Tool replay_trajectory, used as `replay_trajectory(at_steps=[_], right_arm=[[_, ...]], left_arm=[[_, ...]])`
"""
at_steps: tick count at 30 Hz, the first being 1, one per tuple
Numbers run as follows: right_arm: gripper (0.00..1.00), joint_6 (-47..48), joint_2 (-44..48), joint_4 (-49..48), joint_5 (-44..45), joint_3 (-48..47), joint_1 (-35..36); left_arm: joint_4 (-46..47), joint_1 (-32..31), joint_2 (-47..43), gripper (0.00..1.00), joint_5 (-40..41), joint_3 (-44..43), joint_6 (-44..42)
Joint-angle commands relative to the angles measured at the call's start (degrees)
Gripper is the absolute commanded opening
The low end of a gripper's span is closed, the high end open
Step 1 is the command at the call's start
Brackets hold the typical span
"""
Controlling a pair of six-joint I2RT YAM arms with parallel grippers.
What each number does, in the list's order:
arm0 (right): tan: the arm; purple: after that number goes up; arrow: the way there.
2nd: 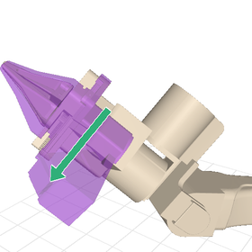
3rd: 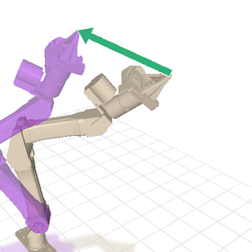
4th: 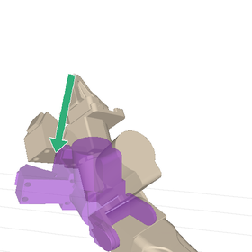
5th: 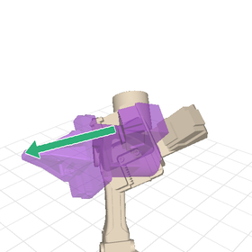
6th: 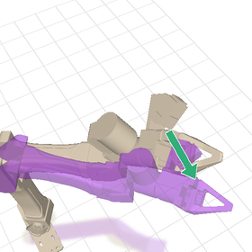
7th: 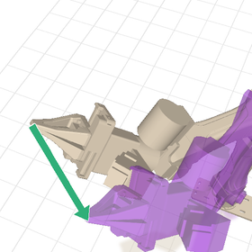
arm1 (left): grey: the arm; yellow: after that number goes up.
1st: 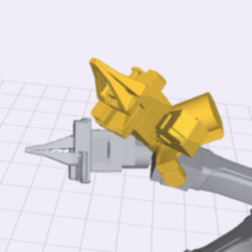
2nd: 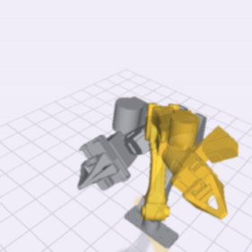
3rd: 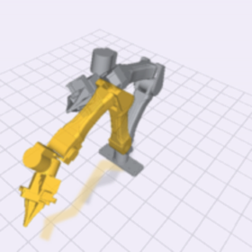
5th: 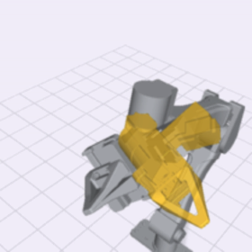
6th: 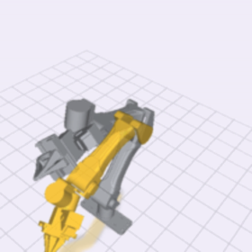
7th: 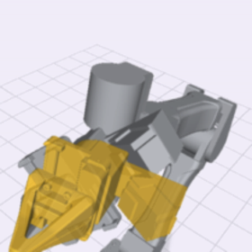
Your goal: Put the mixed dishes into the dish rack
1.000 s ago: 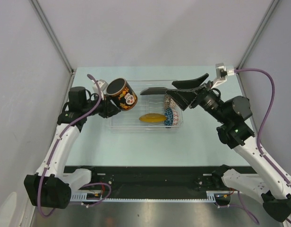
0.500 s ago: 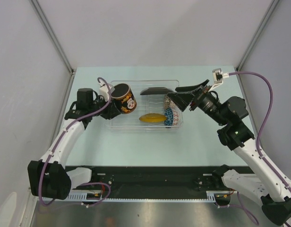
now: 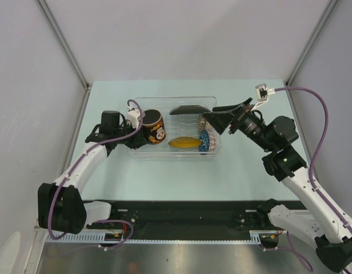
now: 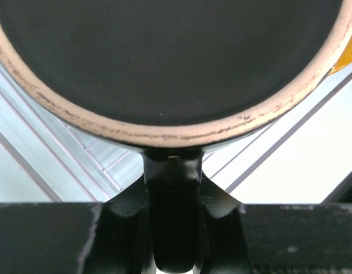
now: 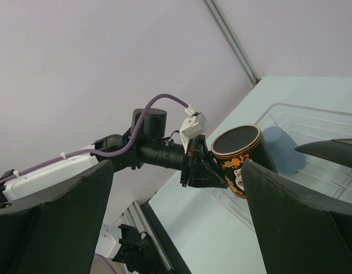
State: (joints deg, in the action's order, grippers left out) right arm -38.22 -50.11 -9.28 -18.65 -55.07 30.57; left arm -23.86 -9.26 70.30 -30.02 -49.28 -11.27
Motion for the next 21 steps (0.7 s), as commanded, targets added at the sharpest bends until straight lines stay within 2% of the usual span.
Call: replay_trajectory(at_steps=[1, 14, 21], right_arm=[[1.00, -0.9, 0.0, -1.2, 0.2, 0.0, -0.5], [1.00, -1.6, -0.8, -1.1, -0.9, 0.0, -2.2], [1.00, -2.7, -1.7, -1.4, -1.3, 0.1, -2.5]], left_arm=[[10.7, -0.9, -0.3, 0.00, -1.2, -0.7, -3.7], [11.6, -2.0, 2.4, 0.00, 1.8, 1.6, -8.5], [15.2, -2.2, 3.0, 0.00, 3.1, 4.5, -9.2]])
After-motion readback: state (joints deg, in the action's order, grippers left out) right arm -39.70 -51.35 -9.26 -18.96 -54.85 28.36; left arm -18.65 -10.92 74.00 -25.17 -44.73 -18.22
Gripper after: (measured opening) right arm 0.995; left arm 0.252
